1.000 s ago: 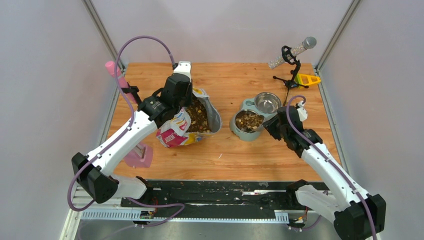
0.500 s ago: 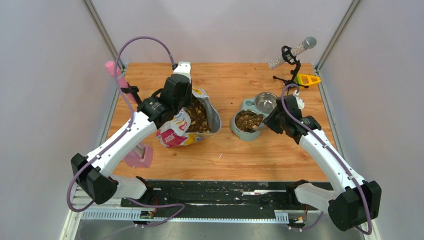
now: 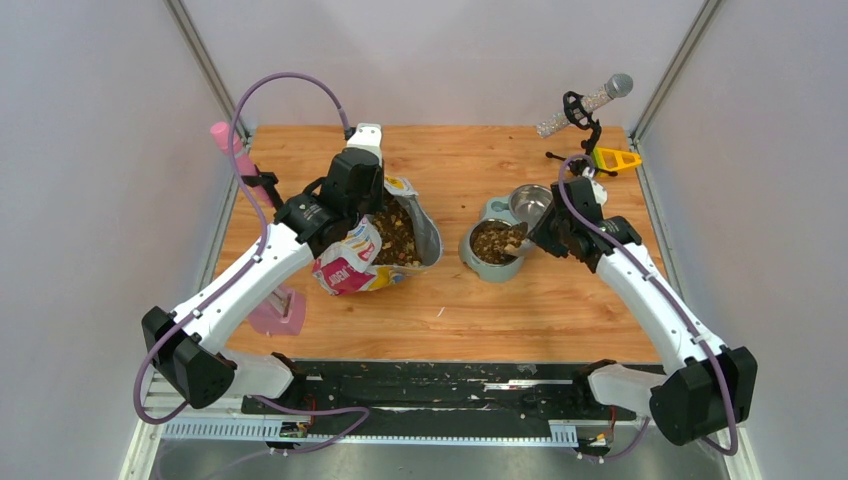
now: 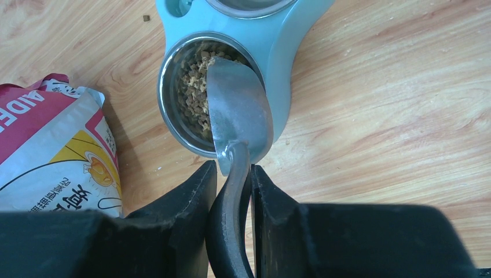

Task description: Serve the pet food

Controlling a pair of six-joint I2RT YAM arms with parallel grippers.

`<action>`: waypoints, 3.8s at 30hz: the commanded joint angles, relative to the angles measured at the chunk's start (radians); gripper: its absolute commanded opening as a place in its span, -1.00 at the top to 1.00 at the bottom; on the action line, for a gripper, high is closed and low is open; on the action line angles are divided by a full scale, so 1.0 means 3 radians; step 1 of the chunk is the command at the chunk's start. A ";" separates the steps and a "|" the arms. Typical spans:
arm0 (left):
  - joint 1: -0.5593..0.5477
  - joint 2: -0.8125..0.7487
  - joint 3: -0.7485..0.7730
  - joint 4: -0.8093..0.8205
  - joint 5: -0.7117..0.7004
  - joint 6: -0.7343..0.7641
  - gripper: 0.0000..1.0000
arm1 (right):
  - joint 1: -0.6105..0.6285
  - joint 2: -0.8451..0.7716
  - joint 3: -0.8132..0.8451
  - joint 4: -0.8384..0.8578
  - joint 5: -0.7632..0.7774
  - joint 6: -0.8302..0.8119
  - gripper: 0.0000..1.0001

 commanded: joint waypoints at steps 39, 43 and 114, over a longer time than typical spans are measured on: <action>0.0022 -0.0273 0.0034 0.0288 -0.0030 0.0022 1.00 | -0.0019 0.0493 0.0987 -0.0535 0.0093 -0.0837 1.00; 0.0020 -0.0273 0.0042 0.0272 -0.0030 0.0006 1.00 | -0.0012 0.0537 0.1093 -0.0531 -0.0091 -0.0909 1.00; -0.0431 -0.0151 -0.0041 0.0397 0.0325 -0.0250 1.00 | 0.1909 0.1362 0.1418 -0.0437 0.1014 0.1279 1.00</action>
